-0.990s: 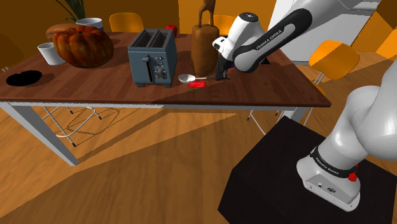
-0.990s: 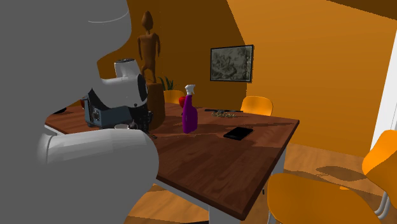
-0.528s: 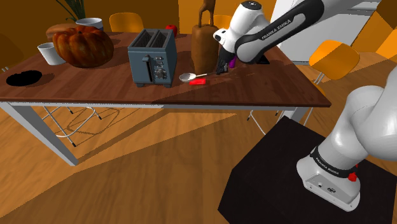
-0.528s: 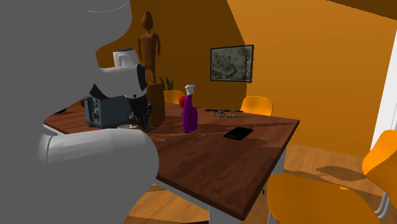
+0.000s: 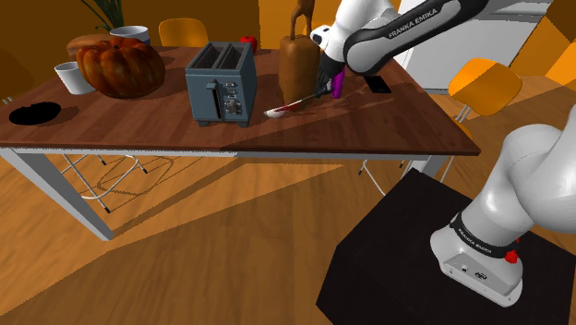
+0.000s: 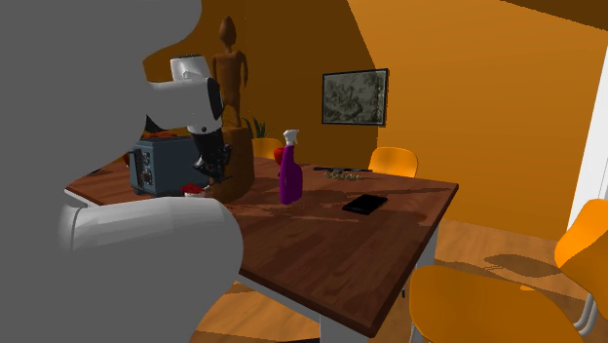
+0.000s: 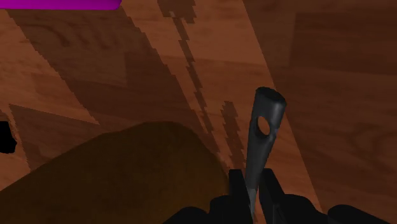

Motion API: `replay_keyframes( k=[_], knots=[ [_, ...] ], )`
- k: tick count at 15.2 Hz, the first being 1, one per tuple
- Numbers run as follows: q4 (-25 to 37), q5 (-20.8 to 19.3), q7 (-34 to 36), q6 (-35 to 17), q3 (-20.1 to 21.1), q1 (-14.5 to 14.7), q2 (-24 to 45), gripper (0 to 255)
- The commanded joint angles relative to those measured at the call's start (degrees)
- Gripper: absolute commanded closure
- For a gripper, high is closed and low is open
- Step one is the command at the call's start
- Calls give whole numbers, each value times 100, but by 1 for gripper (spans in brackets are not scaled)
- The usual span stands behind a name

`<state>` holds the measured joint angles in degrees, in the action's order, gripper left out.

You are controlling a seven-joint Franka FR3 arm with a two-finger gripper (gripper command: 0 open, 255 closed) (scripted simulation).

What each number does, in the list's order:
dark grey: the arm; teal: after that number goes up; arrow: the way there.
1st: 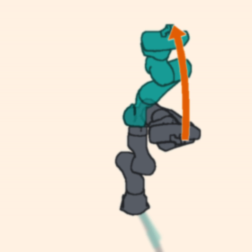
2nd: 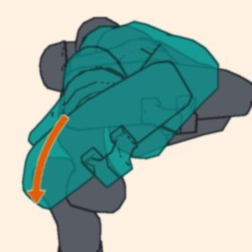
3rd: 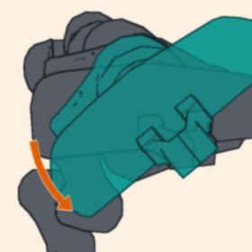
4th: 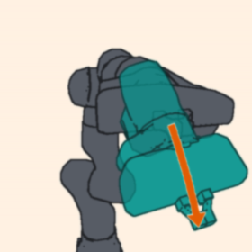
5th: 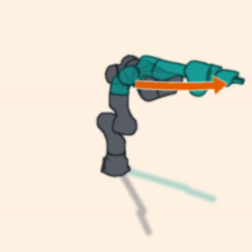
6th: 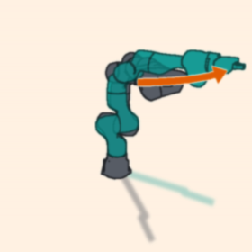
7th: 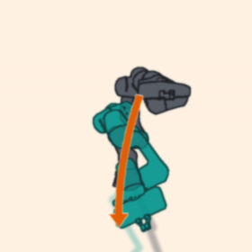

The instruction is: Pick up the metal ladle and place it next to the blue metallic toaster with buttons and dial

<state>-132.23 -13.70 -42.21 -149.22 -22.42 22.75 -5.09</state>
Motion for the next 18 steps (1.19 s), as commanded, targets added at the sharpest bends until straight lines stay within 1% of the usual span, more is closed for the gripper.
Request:
replay_keyframes(
  k=[1, 18],
  knots=[
    [99, 7, -25, 163, -3, -5, -75, 255],
    [945, 33, -140, 1500, 110, 36, -586, 255]
  ],
)
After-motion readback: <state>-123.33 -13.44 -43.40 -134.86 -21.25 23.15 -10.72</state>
